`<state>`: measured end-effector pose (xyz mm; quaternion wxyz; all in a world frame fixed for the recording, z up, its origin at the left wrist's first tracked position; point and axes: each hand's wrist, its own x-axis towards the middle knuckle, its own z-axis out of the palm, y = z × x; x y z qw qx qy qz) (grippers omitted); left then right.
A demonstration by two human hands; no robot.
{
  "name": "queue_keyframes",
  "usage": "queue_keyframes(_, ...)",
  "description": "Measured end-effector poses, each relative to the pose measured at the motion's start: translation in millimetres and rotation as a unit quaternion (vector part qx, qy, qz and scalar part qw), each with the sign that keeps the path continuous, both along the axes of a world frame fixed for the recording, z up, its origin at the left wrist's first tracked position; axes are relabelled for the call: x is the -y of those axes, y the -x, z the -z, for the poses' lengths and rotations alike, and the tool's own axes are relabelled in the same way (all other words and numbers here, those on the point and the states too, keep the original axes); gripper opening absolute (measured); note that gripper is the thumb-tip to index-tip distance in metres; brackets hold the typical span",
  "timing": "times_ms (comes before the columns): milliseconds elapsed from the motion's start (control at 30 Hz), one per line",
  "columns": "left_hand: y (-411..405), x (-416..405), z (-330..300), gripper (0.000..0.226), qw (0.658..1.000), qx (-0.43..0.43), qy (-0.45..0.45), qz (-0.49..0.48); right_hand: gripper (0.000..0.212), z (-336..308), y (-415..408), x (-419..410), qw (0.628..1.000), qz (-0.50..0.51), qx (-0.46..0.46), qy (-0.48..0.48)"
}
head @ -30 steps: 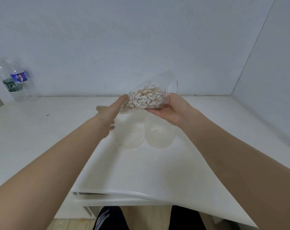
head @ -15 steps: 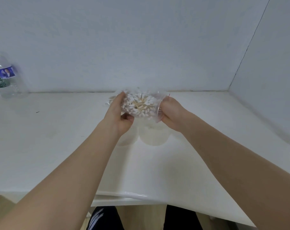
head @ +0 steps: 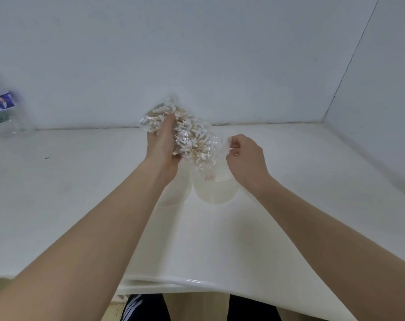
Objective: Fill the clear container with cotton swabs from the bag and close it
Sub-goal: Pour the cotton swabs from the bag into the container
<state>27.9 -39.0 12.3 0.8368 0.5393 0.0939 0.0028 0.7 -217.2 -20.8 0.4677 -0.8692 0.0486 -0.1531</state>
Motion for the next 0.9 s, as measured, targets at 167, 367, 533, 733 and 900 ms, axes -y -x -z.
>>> queue_keyframes(167,-3.2,4.9,4.3,0.049,1.0,0.003,-0.021,-0.006,0.041,6.7,8.3,3.7,0.984,0.025,0.015,0.177)
queue_keyframes(367,2.6,8.1,10.0,0.04,0.997,0.044,-0.063,0.022,0.031,11.7,13.7,6.5,0.999,-0.036,-0.01,0.025)
queue_keyframes(533,8.4,11.2,5.9,0.046,0.995,0.08,-0.066,0.004,0.03,10.5,15.5,12.2,0.999,-0.028,-0.032,0.0)
queue_keyframes(733,8.2,12.4,1.6,0.037,0.996,0.084,-0.022,0.009,0.042,11.7,17.8,11.9,0.995,-0.027,-0.055,-0.074)
queue_keyframes(900,2.8,15.5,2.2,0.045,0.996,0.085,-0.03,0.006,0.046,10.6,21.1,7.8,0.992,-0.03,-0.077,-0.098)
